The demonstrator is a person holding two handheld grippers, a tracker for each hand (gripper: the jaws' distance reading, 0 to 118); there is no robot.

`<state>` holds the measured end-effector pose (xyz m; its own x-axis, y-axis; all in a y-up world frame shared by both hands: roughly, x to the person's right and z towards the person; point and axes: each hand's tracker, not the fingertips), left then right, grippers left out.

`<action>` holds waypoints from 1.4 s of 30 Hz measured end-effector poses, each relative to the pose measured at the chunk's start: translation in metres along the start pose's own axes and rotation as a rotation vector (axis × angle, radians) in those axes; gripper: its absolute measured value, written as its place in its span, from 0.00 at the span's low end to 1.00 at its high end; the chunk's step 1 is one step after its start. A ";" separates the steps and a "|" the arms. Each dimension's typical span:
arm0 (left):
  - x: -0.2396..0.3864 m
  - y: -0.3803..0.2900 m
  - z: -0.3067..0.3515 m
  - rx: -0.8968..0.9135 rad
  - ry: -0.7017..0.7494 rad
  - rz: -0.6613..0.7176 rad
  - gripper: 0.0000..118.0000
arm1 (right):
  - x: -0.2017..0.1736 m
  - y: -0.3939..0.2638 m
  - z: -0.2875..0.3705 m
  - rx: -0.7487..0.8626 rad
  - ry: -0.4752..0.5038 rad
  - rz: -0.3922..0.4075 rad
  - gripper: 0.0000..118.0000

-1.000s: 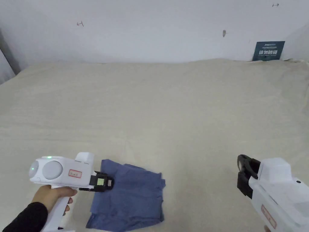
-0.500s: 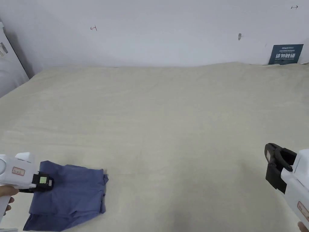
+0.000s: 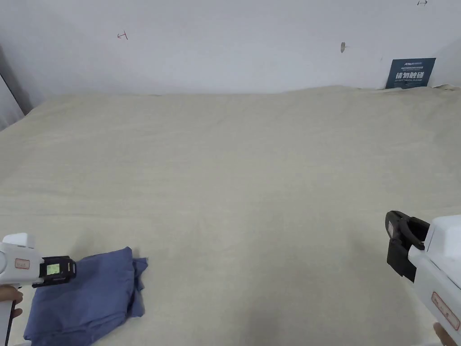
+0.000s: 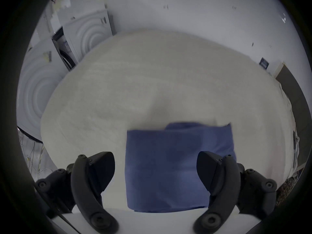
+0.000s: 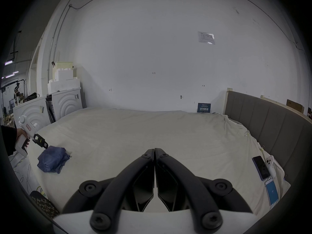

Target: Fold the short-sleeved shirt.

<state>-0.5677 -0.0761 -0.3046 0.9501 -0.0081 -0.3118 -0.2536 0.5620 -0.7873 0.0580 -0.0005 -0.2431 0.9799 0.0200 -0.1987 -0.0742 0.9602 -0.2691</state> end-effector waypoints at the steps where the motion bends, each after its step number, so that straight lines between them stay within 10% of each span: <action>1: 0.005 0.002 0.010 0.049 0.008 -0.006 0.88 | 0.002 0.003 0.002 0.006 0.000 0.003 0.00; 25: 0.217 -0.027 0.242 0.905 -0.037 -0.063 0.89 | 0.048 0.068 0.063 0.208 -0.076 0.015 0.00; 28: 0.242 -0.045 0.242 0.985 -0.032 -0.090 0.78 | 0.052 0.069 0.069 0.223 -0.087 0.020 0.00; 34: 0.272 -0.073 0.233 1.060 -0.098 -0.056 0.23 | 0.055 0.067 0.079 0.239 -0.106 0.022 0.00; 42: 0.295 -0.090 0.219 1.020 -0.232 -0.124 0.00 | 0.063 0.060 0.082 0.236 -0.120 0.003 0.00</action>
<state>-0.2248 0.0518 -0.2094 0.9978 -0.0152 -0.0651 0.0183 0.9987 0.0480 0.1304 0.0816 -0.1948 0.9957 0.0426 -0.0824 -0.0459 0.9982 -0.0388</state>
